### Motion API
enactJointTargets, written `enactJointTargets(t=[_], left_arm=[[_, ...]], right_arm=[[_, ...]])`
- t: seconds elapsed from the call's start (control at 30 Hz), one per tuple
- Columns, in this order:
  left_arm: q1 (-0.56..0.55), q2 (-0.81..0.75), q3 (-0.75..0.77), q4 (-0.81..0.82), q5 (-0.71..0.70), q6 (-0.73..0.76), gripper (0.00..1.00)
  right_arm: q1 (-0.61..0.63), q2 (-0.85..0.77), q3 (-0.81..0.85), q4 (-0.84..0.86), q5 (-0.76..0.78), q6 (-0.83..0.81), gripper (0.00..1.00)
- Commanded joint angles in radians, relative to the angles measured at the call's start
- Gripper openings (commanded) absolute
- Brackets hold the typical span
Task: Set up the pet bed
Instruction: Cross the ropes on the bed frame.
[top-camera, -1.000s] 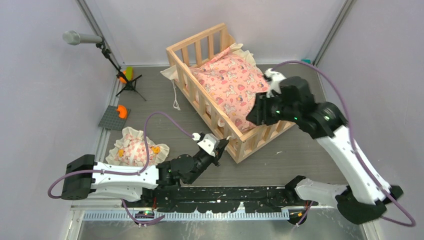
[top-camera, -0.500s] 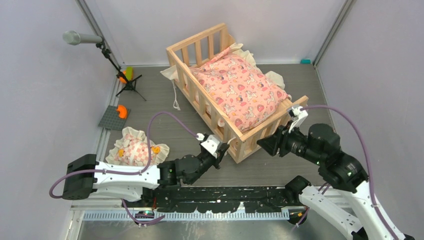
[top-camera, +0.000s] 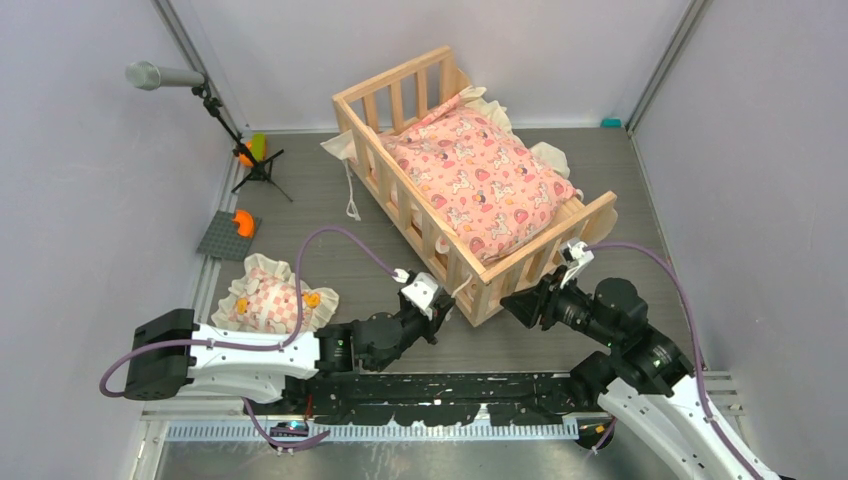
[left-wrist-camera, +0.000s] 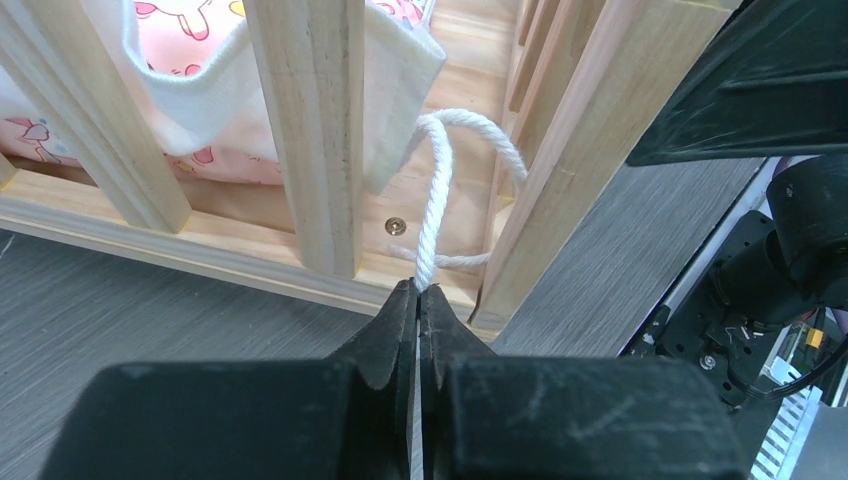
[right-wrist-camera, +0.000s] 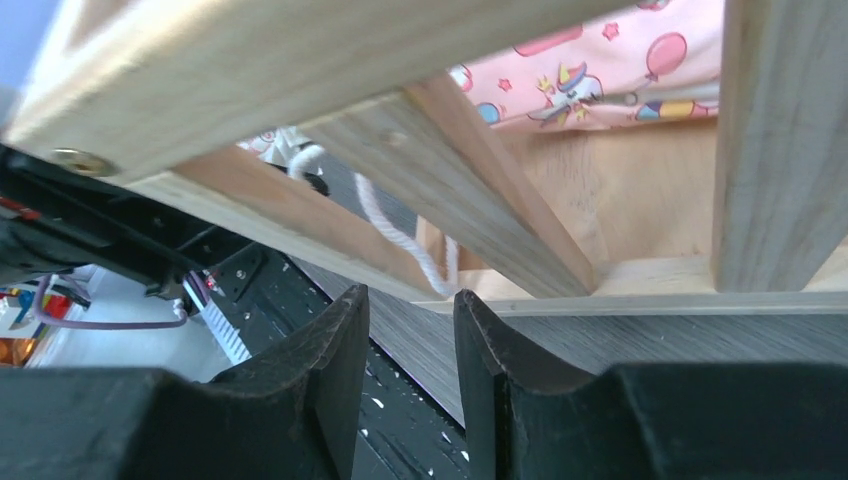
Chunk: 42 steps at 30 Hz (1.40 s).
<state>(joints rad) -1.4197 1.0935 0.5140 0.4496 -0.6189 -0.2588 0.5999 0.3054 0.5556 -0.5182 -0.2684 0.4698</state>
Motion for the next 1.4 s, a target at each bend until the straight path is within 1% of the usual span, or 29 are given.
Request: enactJointTargets(t=[0.0, 0.2, 0.37, 0.67, 0.8, 0.97, 1.1, 1.17, 1.37], left_arm=[[0.002, -0.015, 0.007, 0.005, 0.003, -0.023, 0.0], [0.001, -0.012, 0.006, 0.005, 0.001, -0.029, 0.0], [0.002, -0.003, 0.011, 0.003, -0.002, -0.029, 0.0], [0.002, 0.013, 0.016, 0.009, 0.001, -0.031, 0.0], [0.001, 0.019, 0.015, 0.017, 0.002, -0.035, 0.0], [0.002, 0.019, 0.014, 0.017, 0.002, -0.037, 0.0], [0.001, 0.024, 0.011, 0.02, 0.001, -0.038, 0.0], [0.002, 0.026, 0.011, 0.021, 0.001, -0.039, 0.0], [0.002, 0.029, 0.011, 0.024, 0.0, -0.039, 0.0]], right_arm=[[-0.001, 0.0, -0.035, 0.111, 0.066, 0.049, 0.42], [-0.001, 0.033, -0.072, 0.149, 0.081, 0.098, 0.46], [0.0, 0.057, -0.11, 0.183, 0.069, 0.122, 0.46], [0.001, 0.035, -0.186, 0.256, 0.059, 0.18, 0.47], [0.001, 0.042, -0.211, 0.287, 0.039, 0.188, 0.45], [0.0, 0.023, -0.23, 0.322, 0.047, 0.21, 0.49], [0.001, 0.013, -0.248, 0.345, 0.065, 0.245, 0.49], [0.001, 0.015, -0.25, 0.344, 0.084, 0.261, 0.47], [0.001, -0.006, -0.26, 0.35, 0.137, 0.313, 0.34]])
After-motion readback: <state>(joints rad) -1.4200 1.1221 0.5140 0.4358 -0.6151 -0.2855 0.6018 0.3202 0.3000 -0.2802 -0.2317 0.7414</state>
